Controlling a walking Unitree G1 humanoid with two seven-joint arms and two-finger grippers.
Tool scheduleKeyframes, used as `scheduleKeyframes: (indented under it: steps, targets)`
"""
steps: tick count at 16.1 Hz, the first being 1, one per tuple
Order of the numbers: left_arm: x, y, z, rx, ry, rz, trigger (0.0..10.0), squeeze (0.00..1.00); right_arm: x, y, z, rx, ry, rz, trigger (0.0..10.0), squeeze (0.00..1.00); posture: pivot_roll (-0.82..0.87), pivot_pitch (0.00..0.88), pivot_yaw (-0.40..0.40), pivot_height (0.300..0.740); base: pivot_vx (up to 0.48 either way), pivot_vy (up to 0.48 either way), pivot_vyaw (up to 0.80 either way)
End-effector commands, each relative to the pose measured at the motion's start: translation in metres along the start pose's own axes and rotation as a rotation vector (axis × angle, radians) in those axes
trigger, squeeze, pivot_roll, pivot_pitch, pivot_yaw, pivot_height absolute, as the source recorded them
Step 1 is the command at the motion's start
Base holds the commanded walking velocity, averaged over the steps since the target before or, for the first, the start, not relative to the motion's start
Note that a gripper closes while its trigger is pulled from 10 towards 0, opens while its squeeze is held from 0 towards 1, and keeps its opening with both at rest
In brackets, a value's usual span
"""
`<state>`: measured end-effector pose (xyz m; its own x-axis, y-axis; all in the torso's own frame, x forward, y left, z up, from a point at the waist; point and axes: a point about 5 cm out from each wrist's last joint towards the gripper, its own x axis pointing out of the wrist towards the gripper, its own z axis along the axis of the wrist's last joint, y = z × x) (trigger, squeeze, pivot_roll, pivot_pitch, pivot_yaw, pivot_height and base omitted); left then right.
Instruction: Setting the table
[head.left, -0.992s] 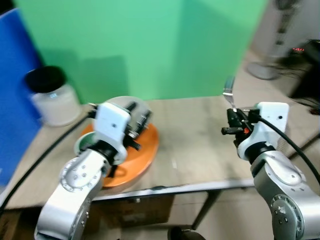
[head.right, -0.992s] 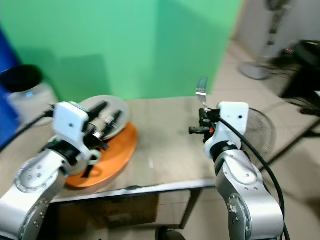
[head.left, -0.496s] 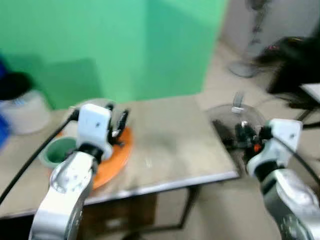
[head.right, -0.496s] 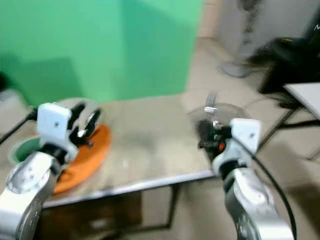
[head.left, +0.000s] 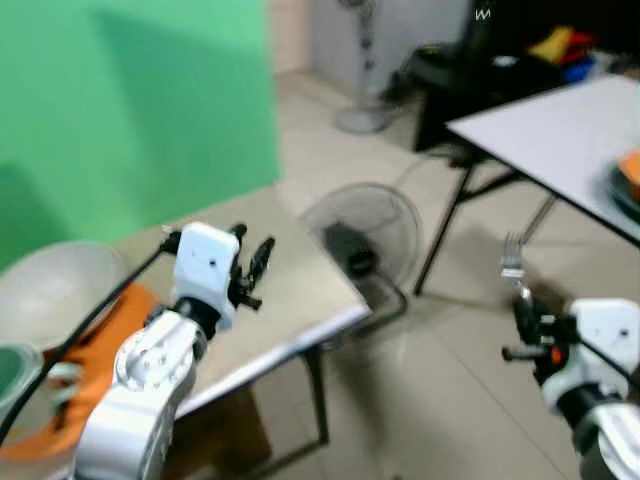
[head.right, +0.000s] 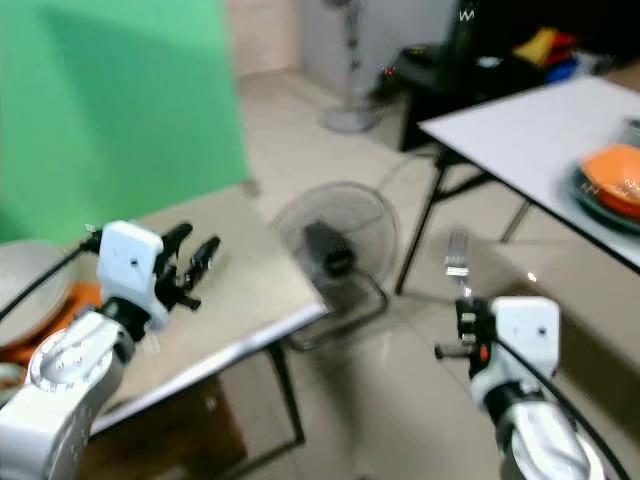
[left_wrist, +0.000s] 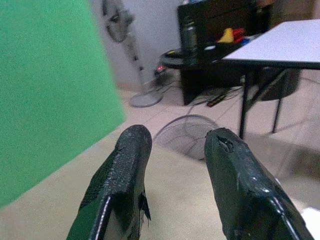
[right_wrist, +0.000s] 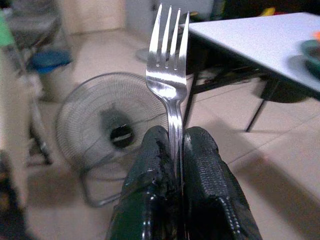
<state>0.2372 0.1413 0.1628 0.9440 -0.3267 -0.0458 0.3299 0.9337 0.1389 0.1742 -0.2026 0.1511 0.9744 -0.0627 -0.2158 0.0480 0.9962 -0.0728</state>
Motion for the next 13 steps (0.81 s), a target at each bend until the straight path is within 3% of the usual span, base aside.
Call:
scheduleKeyframes:
  steps: [1,4,13]
  targets:
    - [0.001,0.003,-0.002,-0.011,0.005,0.002,10.0,0.0,0.002,0.006,0.006,0.042,-0.037,-0.044,10.0,0.0,0.07,0.0,0.065,0.74,0.0,0.0,-0.8]
    - [-0.001,0.003,-0.005,-0.016,0.011,0.009,10.0,0.0,0.003,0.017,0.004,0.062,-0.031,-0.079,10.0,0.0,0.05,0.0,0.068,0.74,0.0,0.0,-0.8]
    - [-0.001,-0.001,-0.007,-0.012,0.002,0.024,10.0,0.0,0.013,0.019,0.005,0.043,-0.001,-0.058,10.0,0.0,0.06,0.0,0.024,0.74,0.0,0.0,-0.8]
